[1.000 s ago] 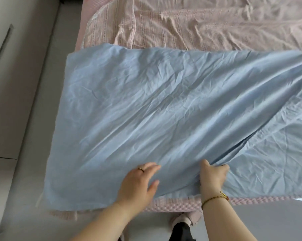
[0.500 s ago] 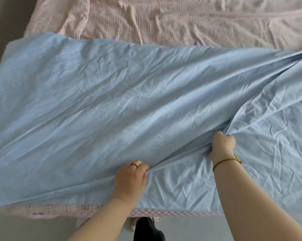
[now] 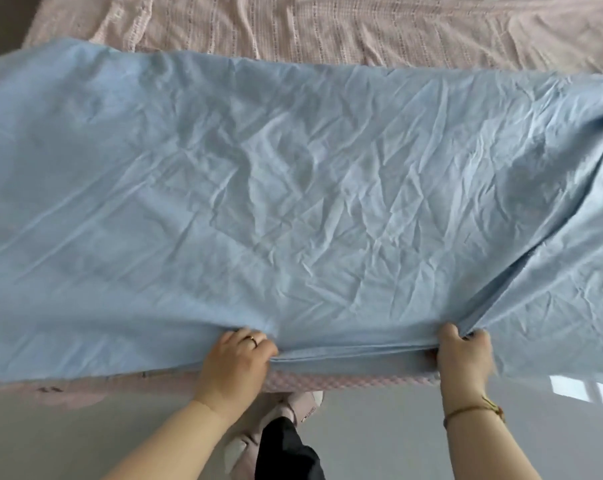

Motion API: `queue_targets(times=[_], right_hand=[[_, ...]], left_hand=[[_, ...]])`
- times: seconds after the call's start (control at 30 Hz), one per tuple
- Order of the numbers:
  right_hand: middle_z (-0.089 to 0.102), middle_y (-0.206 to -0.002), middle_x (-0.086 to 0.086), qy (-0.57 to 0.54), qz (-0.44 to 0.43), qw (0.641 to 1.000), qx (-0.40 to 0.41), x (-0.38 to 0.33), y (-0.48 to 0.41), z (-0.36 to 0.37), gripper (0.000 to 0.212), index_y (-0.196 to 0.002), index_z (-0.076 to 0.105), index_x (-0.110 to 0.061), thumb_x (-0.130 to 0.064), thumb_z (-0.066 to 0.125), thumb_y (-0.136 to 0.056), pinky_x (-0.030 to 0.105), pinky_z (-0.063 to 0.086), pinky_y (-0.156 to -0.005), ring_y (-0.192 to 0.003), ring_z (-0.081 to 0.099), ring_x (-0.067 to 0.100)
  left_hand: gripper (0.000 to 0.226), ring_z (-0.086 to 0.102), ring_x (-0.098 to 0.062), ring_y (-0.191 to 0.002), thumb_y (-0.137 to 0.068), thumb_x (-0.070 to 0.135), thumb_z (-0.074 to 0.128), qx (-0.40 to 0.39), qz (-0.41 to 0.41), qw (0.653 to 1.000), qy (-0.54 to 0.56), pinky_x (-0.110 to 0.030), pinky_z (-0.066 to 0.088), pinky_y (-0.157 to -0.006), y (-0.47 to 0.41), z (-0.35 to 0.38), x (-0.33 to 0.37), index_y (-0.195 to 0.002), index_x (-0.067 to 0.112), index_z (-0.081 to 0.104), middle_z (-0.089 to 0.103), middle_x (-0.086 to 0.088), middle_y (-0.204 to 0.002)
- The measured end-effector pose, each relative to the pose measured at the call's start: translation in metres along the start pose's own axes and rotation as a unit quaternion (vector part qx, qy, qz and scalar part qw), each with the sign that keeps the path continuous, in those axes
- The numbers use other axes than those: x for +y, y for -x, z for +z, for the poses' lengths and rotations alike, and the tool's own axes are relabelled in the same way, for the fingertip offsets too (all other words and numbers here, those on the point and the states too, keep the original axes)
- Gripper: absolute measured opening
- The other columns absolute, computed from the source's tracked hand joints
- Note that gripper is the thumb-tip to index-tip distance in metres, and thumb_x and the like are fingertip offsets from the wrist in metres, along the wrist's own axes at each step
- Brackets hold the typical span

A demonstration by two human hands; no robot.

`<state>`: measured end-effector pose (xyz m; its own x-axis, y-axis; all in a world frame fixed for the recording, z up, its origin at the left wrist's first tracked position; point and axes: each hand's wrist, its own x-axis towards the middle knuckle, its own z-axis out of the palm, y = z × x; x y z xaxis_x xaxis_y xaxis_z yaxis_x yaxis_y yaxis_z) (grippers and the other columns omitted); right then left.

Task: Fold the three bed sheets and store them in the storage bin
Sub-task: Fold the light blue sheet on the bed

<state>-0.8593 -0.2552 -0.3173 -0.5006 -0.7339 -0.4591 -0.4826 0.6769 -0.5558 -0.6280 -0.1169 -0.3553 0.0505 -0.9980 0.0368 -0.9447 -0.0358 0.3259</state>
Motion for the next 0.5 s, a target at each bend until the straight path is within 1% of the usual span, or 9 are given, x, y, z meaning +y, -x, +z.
queue_targets(times=[0.07,0.13,0.2,0.23,0.27,0.3,0.37,0.43,0.5], right_hand=[[0.041,-0.069,0.005,-0.010,0.006,1.000,-0.007,-0.008,-0.003,-0.005,0.015,-0.093,0.038,-0.004,-0.011,0.050,-0.088,0.036,0.038,-0.064,-0.062,0.042,0.025],[0.042,-0.071,0.004,-0.023,0.013,1.000,-0.012,-0.012,-0.006,-0.007,0.020,-0.101,0.036,-0.005,-0.010,0.049,-0.087,0.034,0.036,-0.063,-0.059,0.043,0.022],[0.050,-0.085,0.009,-0.035,-0.003,0.999,-0.010,-0.018,-0.008,-0.014,0.033,-0.115,0.036,-0.004,-0.008,0.050,-0.086,0.032,0.036,-0.067,-0.068,0.048,0.027],[0.052,-0.095,0.012,-0.046,-0.014,0.999,-0.009,-0.022,-0.012,-0.017,0.041,-0.124,0.034,-0.005,-0.008,0.050,-0.086,0.032,0.037,-0.070,-0.077,0.051,0.029],[0.053,-0.108,0.015,-0.055,-0.024,0.998,-0.006,-0.026,-0.019,-0.020,0.051,-0.132,0.029,-0.008,-0.009,0.051,-0.086,0.032,0.037,-0.074,-0.087,0.053,0.032],[0.050,-0.122,0.015,-0.054,-0.032,0.998,-0.004,-0.032,-0.026,-0.023,0.060,-0.138,0.022,-0.011,-0.011,0.052,-0.086,0.032,0.037,-0.077,-0.098,0.053,0.033],[0.030,-0.144,0.011,-0.034,-0.049,0.998,-0.006,-0.043,-0.047,-0.030,0.072,-0.145,0.010,-0.018,-0.011,0.052,-0.087,0.030,0.034,-0.082,-0.115,0.047,0.032],[0.016,-0.150,0.009,0.030,-0.080,0.996,-0.007,-0.055,-0.078,-0.041,0.077,-0.147,0.003,-0.021,-0.009,0.050,-0.087,0.033,0.035,-0.089,-0.123,0.041,0.033],[0.009,-0.151,0.011,0.126,-0.118,0.985,0.004,-0.068,-0.114,-0.051,0.075,-0.146,0.006,-0.021,-0.009,0.048,-0.086,0.040,0.032,-0.100,-0.130,0.030,0.035]], left_hand=[[0.028,0.047,-0.012,-0.064,-0.055,0.019,0.034,-0.007,-0.028,1.000,-0.009,-0.025,0.027,-0.060,-0.002,-0.001,0.005,-0.054,0.019,0.062,0.059,0.007,-0.054],[0.026,0.047,-0.011,-0.063,-0.054,0.022,0.035,-0.022,-0.036,0.999,-0.014,-0.026,0.027,-0.060,-0.004,-0.005,0.010,-0.054,0.020,0.060,0.057,0.007,-0.053],[0.015,0.053,-0.011,-0.058,-0.051,0.021,0.043,-0.042,-0.043,0.998,-0.021,-0.024,0.031,-0.058,-0.004,-0.007,0.014,-0.052,0.021,0.058,0.056,0.008,-0.051],[0.009,0.057,-0.012,-0.052,-0.046,0.020,0.050,-0.056,-0.056,0.997,-0.019,-0.019,0.034,-0.053,-0.004,-0.009,0.015,-0.051,0.022,0.058,0.055,0.008,-0.050],[0.011,0.058,-0.013,-0.047,-0.040,0.021,0.055,-0.075,-0.074,0.994,-0.011,-0.020,0.039,-0.047,-0.008,-0.014,0.019,-0.050,0.023,0.057,0.055,0.008,-0.048],[0.014,0.059,-0.013,-0.044,-0.036,0.021,0.058,-0.078,-0.084,0.993,-0.003,-0.015,0.039,-0.041,-0.010,-0.015,0.023,-0.049,0.025,0.057,0.054,0.008,-0.047],[0.022,0.058,-0.012,-0.041,-0.034,0.023,0.071,-0.091,-0.108,0.990,0.027,-0.014,0.038,-0.036,-0.020,-0.015,0.039,-0.050,0.026,0.056,0.054,0.008,-0.046],[0.034,0.057,-0.010,-0.039,-0.027,0.026,0.082,-0.097,-0.102,0.990,0.018,-0.014,0.033,-0.032,-0.038,-0.004,0.069,-0.050,0.028,0.058,0.054,0.009,-0.045],[0.024,0.055,-0.007,-0.038,-0.032,0.031,0.074,-0.080,-0.098,0.992,0.017,-0.011,0.018,-0.030,-0.062,0.009,0.105,-0.050,0.027,0.060,0.054,0.012,-0.045]])
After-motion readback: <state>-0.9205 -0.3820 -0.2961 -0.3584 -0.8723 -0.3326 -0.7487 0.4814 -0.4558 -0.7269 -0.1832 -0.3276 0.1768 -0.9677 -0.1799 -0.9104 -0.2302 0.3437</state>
